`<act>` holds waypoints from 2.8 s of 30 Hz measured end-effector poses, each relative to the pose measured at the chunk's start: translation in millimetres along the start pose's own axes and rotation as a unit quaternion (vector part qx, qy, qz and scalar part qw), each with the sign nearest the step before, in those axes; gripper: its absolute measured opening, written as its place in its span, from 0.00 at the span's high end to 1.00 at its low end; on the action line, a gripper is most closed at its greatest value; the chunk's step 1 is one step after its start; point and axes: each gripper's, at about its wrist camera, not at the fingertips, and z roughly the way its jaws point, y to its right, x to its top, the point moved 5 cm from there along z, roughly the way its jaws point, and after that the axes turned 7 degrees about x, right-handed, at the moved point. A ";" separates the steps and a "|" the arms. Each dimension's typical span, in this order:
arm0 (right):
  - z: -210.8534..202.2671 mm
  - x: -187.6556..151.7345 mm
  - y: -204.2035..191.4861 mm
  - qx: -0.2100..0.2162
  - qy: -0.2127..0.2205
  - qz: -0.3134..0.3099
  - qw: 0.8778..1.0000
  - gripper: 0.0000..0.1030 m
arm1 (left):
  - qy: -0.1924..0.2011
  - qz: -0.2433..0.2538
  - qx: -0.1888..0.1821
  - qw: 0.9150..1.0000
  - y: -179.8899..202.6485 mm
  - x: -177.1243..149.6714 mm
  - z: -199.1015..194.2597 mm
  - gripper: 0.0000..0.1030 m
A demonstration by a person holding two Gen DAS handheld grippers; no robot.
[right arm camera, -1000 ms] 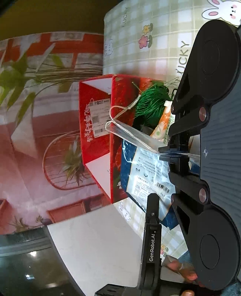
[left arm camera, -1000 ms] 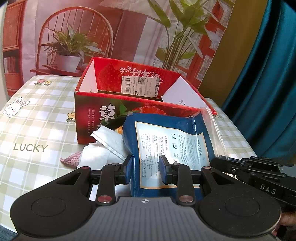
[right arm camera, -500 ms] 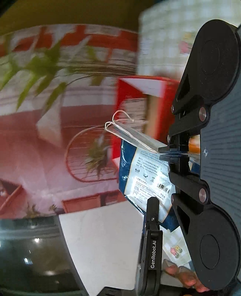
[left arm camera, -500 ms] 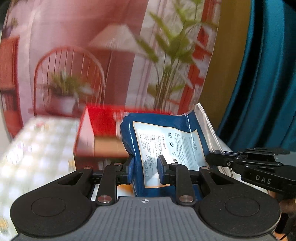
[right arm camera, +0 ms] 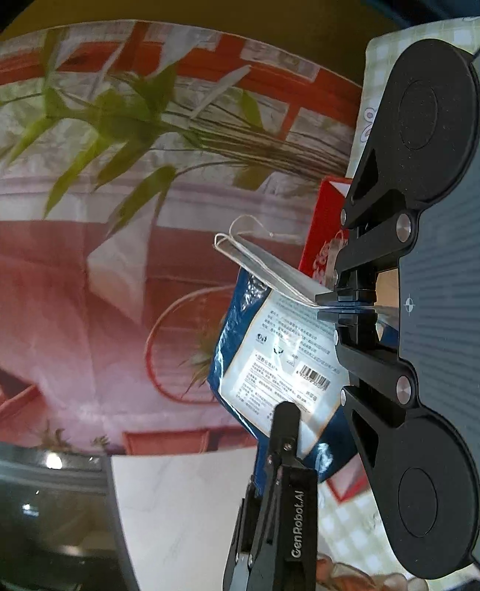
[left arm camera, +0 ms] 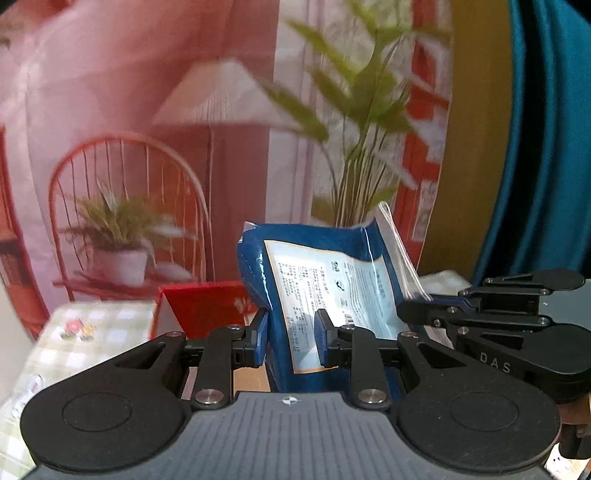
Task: Organize soft objects
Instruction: 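Lift the blue bag with both grippers, lower it into the red box, open both, then move both grippers back to the white tissue and wrapped packet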
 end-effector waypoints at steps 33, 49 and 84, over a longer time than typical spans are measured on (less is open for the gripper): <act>0.2 -55.5 13.8 -0.049 -0.066 0.083 0.993 0.72 | -0.082 -0.014 -0.010 0.997 -34.8 -39.9 -14.4 0.43; -76.8 -99.1 -36.8 -0.033 -0.011 0.108 0.994 0.71 | -0.089 -0.071 0.031 0.993 -60.4 -111.4 -82.0 0.43; -80.2 -165.4 -57.4 -0.004 -0.106 0.169 0.980 0.41 | -0.146 -0.150 -0.011 0.978 -69.3 -168.0 -70.4 0.36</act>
